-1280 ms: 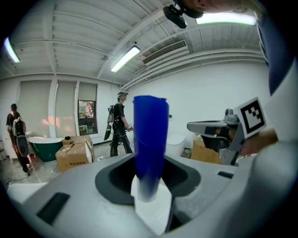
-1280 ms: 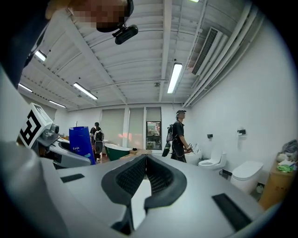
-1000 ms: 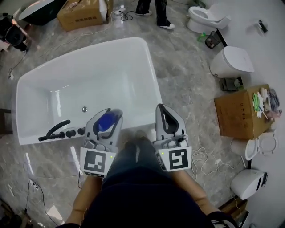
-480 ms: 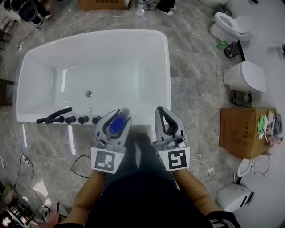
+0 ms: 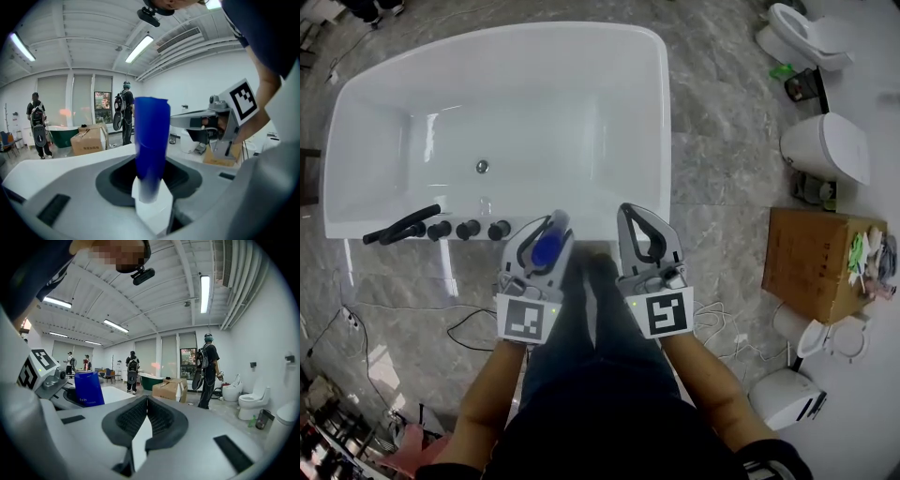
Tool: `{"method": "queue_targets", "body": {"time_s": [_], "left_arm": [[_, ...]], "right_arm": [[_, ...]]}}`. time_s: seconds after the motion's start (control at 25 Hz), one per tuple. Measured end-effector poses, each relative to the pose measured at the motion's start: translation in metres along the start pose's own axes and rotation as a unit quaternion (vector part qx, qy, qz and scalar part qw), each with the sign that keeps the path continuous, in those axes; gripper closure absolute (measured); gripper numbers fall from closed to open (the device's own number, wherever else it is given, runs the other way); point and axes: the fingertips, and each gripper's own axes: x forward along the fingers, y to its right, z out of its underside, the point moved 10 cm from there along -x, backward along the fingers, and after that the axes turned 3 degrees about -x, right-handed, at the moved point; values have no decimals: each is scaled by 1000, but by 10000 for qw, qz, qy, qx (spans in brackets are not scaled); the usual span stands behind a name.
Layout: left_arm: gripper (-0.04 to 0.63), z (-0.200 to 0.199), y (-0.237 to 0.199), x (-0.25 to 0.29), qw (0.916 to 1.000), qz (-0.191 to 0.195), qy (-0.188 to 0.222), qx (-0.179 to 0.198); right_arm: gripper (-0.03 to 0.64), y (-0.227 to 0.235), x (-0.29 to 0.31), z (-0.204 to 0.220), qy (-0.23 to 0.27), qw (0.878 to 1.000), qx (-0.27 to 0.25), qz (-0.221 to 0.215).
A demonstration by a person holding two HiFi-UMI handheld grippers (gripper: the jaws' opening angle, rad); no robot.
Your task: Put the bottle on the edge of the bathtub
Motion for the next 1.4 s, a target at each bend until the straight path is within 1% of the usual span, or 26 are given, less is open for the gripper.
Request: {"method": "queue_targets", "body": {"time_s": [0.12,0.24,0.36,0.48,0.68,0.76,0.96,1.4], "left_arm": [[440,22,-1,5,9997,4,-195,-122],[440,42,-3,10,9994,63,-354,12],[440,62,-6,17,9990,61,-431,49],[440,79,-11,25,9986,9,-522,96],[440,111,-13,36,9978,-13,-665,-81],[440,122,-14,41,9971,-25,-758,-95],[440,140,-14,48,9952,5,-969,-148],[440,170,-14,55,9930,-47,-1149,-263]], "right_arm": [[601,-6,6,16,-89,9999,46,-101],[601,-13,11,32,-238,9995,99,-197],[601,-16,16,46,-368,9988,221,-227],[601,-15,22,58,-475,9984,178,-268],[601,-12,29,78,-648,9974,130,-291],[601,-11,32,86,-716,9969,123,-292],[601,-13,36,98,-855,9956,51,-386],[601,-21,38,109,-1026,9928,87,-611]]}}
